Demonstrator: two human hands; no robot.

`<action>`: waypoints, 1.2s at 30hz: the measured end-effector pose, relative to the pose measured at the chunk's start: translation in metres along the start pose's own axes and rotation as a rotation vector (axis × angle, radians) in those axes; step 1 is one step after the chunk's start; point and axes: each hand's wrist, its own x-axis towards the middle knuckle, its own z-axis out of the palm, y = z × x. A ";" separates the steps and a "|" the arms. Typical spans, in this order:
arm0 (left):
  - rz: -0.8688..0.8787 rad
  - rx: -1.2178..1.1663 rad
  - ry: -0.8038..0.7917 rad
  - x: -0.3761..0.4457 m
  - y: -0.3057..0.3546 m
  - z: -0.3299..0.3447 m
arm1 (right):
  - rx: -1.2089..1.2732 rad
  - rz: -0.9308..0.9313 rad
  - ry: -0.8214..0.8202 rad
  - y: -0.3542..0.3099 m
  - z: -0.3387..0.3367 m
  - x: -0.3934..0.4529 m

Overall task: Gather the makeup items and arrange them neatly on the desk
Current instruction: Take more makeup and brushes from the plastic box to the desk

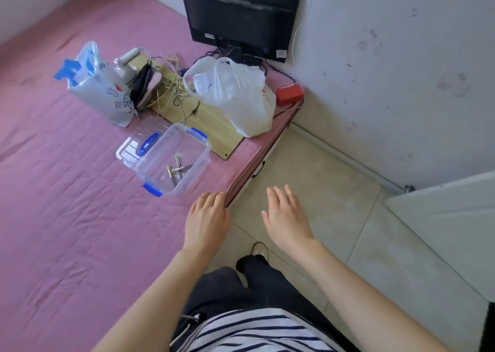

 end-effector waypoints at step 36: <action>-0.824 -0.229 -0.212 0.167 -0.203 0.077 | -0.283 -0.554 -0.315 -0.142 0.049 0.356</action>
